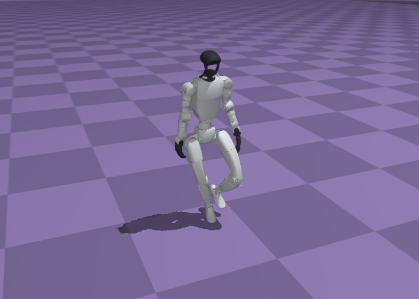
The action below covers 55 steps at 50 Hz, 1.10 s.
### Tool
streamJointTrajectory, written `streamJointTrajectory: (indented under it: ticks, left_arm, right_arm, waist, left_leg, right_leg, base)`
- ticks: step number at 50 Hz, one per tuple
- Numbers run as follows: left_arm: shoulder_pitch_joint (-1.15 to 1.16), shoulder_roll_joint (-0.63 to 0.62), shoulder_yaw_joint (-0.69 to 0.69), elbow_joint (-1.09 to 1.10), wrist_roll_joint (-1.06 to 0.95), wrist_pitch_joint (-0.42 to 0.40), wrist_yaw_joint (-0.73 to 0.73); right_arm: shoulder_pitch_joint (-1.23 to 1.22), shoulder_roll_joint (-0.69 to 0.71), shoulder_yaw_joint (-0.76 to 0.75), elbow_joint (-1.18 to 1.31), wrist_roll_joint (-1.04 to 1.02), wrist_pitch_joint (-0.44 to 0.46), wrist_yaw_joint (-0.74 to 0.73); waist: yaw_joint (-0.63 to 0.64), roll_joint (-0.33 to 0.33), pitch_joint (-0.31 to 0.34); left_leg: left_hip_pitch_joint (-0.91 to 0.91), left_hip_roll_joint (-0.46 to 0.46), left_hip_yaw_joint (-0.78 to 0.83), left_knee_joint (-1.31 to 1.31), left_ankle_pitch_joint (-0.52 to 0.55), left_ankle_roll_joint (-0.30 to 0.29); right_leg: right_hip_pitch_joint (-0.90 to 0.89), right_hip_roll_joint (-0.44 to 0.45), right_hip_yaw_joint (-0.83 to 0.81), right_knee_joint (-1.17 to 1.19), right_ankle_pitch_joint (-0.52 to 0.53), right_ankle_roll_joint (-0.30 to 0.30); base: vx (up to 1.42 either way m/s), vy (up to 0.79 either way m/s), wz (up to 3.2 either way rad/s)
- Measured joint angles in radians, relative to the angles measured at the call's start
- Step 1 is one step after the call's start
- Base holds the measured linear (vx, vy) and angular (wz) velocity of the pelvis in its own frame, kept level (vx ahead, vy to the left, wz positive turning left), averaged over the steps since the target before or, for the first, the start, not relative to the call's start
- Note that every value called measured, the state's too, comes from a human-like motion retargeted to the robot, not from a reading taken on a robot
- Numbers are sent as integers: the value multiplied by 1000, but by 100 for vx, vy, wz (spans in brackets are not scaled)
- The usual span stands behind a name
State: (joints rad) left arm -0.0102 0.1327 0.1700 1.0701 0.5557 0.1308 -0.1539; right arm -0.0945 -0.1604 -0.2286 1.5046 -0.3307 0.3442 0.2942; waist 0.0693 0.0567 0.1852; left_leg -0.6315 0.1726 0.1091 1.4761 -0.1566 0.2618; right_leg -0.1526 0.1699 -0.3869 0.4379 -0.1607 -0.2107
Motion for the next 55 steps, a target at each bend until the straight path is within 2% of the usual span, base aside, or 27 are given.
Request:
streamJointTrajectory:
  ticks: [2,3,5,7,8,10,12,13,15,17,18,20,23,26,27,30,32,35,37,38,40,45,48,50,52,53,55]
  left_arm:
    - [16,-14,30,114,12,-11,26]
    - [24,-26,39,176,13,-24,53]
    - [48,-25,66,287,13,-34,89]
    - [75,-20,102,379,26,-17,86]
    - [88,-18,118,416,34,-5,71]
    - [111,-17,150,472,52,15,25]
    - [145,-21,181,501,70,32,-39]
    - [169,-25,195,510,73,36,-67]
    - [198,-29,231,538,53,38,-103]
    - [151,-8,254,542,30,78,-102]
    - [126,-1,245,528,26,109,-79]
    - [88,7,182,483,2,128,-24]
    - [18,11,111,344,6,69,-14]
    - [-20,10,64,174,10,39,-33]
    - [-30,14,45,119,3,26,-33]
    - [-37,34,0,-24,-20,-22,-7]
    - [-27,39,-28,-96,-11,-46,2]
    - [16,56,-44,-172,23,-65,-16]
    - [33,61,-65,-167,49,-70,-9]
    - [40,46,-91,-142,40,-61,26]
    - [42,30,-113,-63,51,-49,55]
    - [39,19,-113,89,148,-37,1]
    - [62,-19,-30,192,143,-17,60]
    - [54,-46,37,299,86,-26,70]
    - [49,-35,107,414,38,-2,15]
    - [51,-26,135,461,30,27,-20]
    - [63,-8,175,537,38,92,-76]
  right_arm:
    - [-65,2,63,-55,-77,-12,15]
    - [-89,2,92,-94,-106,-18,22]
    - [-122,10,152,-192,-150,-34,33]
    - [-135,16,205,-309,-178,-64,37]
    - [-137,16,227,-367,-187,-87,39]
    - [-139,5,269,-483,-201,-144,52]
    - [-132,-16,293,-594,-226,-191,83]
    - [-127,-23,304,-641,-241,-205,96]
    - [-132,-7,325,-695,-280,-236,101]
    - [-146,38,334,-706,-273,-253,30]
    - [-137,65,330,-689,-246,-244,-36]
    - [-93,101,296,-632,-172,-211,-143]
    - [-19,105,210,-554,-123,-213,-161]
    - [66,82,156,-435,-141,-220,-188]
    - [91,70,145,-381,-142,-219,-201]
    - [147,33,115,-153,-129,-220,-196]
    - [178,1,90,4,-123,-197,-105]
    - [230,-32,49,159,-169,-111,25]
    - [229,-43,-20,195,-187,-7,38]
    - [225,-52,-45,195,-170,45,13]
    - [207,-43,-64,195,-64,109,-62]
    - [89,9,-51,163,151,-50,-81]
    - [14,49,-4,75,109,-92,-83]
    - [-45,51,47,-22,14,-87,-70]
    - [-78,45,123,-148,-92,-91,-36]
    - [-87,37,156,-211,-137,-104,-22]
    - [-93,17,224,-323,-198,-149,-7]
  waist:
    - [16,19,-12]
    - [4,24,-24]
    - [16,48,-28]
    - [41,81,-16]
    - [36,93,-16]
    - [34,125,-11]
    - [35,147,-12]
    - [29,140,-23]
    - [15,93,-38]
    - [-32,51,-8]
    - [-37,33,-4]
    - [-46,0,-13]
    - [-102,-70,-2]
    - [-195,-152,13]
    - [-213,-173,18]
    - [-191,-207,26]
    - [-128,-226,27]
    - [-39,-200,3]
    - [-100,-115,-11]
    - [-118,-104,-24]
    - [-177,-73,-58]
    - [-57,-56,-82]
    - [69,-75,-91]
    - [85,-75,-89]
    - [93,-32,-77]
    - [94,-15,-79]
    - [74,-2,-96]
  left_leg:
    - [-16,-17,117,-292,46,-2]
    - [-4,-84,161,-511,89,-8]
    - [60,-119,144,-917,195,-180]
    - [148,-118,15,-1180,285,-357]
    - [188,-108,-18,-1238,259,-396]
    - [259,-91,-20,-1251,292,-353]
    - [325,-64,132,-1189,346,-188]
    - [313,-111,0,-1122,313,-112]
    - [264,-132,63,-923,216,0]
    - [273,-12,185,-759,114,0]
    - [289,-5,200,-709,91,0]
    - [309,-80,137,-662,70,0]
    - [364,-170,85,-606,35,0]
    - [492,-283,28,-619,49,0]
    - [543,-311,10,-631,56,0]
    - [732,-319,9,-672,106,0]
    - [850,-336,31,-666,169,0]
    - [930,-341,71,-592,379,0]
    - [792,-305,-59,-359,497,0]
    - [704,-341,-106,-258,524,0]
    - [533,-363,-197,-87,471,0]
    - [276,-165,-40,-154,280,0]
    - [248,-100,252,-509,205,0]
    - [230,-215,309,-910,210,-74]
    - [230,-242,163,-1221,223,-315]
    - [222,-238,98,-1311,236,-394]
    - [195,-238,48,-1362,276,-450]
  right_leg:
    - [50,10,43,-21,20,56]
    - [66,-25,37,-16,15,97]
    - [135,4,44,-19,5,117]
    - [227,45,56,1,33,137]
    - [268,43,27,20,66,153]
    - [322,17,-57,137,169,164]
    - [278,-83,-116,445,236,173]
    - [224,-133,-105,615,229,182]
    - [89,-203,-56,866,117,147]
    - [-14,-265,-75,920,11,43]
    - [-60,-248,-77,887,-14,23]
    - [-147,-200,-81,729,-24,-2]
    - [-234,-163,-33,330,49,-24]
    - [-222,-197,24,-78,127,-14]
    - [-205,-213,33,-182,104,0]
    - [-119,-204,46,-338,-150,40]
    - [-42,-227,32,-306,-163,122]
    - [6,-180,143,-151,-57,-50]
    - [-7,-113,88,-34,-107,-45]
    - [21,-104,88,-57,-113,-40]
    - [89,-68,53,-151,-106,-25]
    - [244,-41,25,-291,-41,39]
    - [329,-86,51,-361,35,138]
    - [370,-139,-2,-395,83,203]
    - [443,-88,33,-398,95,221]
    - [476,-72,53,-396,100,241]
    - [525,-63,69,-371,121,298]
  base:
    - [110,86,-33]
    - [71,75,9]
    - [89,21,-43]
    - [129,-5,-77]
    - [129,2,-30]
    - [151,8,-24]
    - [167,20,-59]
    - [141,21,-93]
    - [126,2,-128]
    - [111,-35,-65]
    - [114,-40,12]
    - [114,-34,78]
    - [116,-39,142]
    - [143,-47,150]
    - [112,-44,78]
    - [142,-53,-32]
    - [163,-34,-125]
    - [194,-4,-114]
    - [112,-5,99]
    - [79,18,123]
    - [83,10,108]
    - [103,-3,-25]
    - [101,64,-99]
    - [72,72,-55]
    - [114,19,-82]
    - [129,10,-60]
    - [129,10,-11]
